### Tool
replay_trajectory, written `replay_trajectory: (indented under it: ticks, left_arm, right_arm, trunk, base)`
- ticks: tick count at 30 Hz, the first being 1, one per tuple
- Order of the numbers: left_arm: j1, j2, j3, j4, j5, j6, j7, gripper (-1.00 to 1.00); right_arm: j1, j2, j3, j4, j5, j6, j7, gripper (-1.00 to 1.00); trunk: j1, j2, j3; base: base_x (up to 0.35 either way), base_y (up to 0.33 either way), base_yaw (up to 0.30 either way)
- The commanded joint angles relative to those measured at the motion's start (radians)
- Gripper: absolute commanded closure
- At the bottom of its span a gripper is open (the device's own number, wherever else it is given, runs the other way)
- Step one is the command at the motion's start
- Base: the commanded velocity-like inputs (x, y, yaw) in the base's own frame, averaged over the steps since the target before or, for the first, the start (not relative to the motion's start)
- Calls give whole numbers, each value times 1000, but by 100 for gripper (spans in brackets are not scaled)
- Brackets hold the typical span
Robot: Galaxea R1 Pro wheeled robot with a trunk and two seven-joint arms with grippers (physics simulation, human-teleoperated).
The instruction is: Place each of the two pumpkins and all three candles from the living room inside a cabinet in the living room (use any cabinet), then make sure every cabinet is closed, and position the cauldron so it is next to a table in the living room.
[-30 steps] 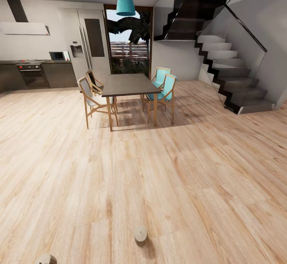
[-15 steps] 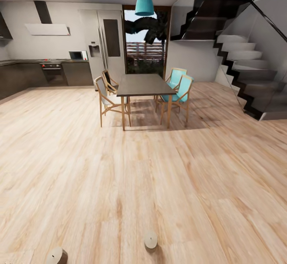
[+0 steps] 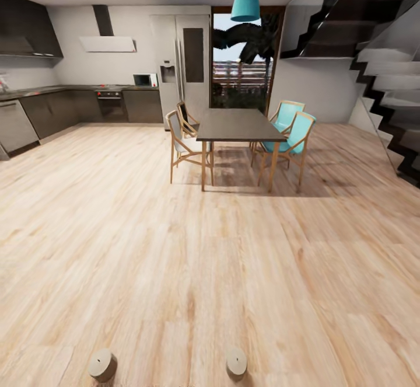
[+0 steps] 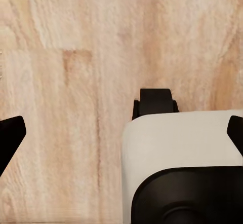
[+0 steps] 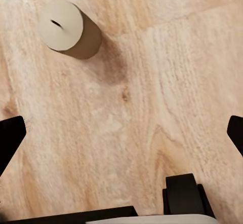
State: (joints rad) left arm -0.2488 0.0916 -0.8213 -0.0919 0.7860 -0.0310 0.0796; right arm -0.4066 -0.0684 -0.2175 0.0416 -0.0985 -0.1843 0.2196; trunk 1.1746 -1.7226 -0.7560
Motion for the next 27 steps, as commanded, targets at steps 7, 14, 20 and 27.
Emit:
replay_trajectory:
  ticks: [7, 14, 20, 27]
  left_arm:
    - [0, 0, -9, -2, 8, -1, 5, -100]
    - [0, 0, -9, -2, 9, -1, 5, -100]
    - [0, 0, -9, -2, 9, -1, 5, -100]
    - [0, 0, -9, -2, 9, -1, 5, -100]
  right_arm:
    - [-1, -1, -2, 4, -10, -5, 7, -100]
    - [-1, -1, -2, 4, -10, -4, 7, -100]
    - [-1, -1, -2, 4, -10, -4, 7, -100]
    - [-1, -1, -1, 4, -10, -4, 7, -100]
  trunk:
    - [0, 0, -3]
    - [0, 0, -6]
    - [0, 0, -9]
    - [0, 0, -13]
  base:
    - [0, 0, 275]
    - [0, 0, 275]
    - [0, 0, 274]
    - [0, 0, 269]
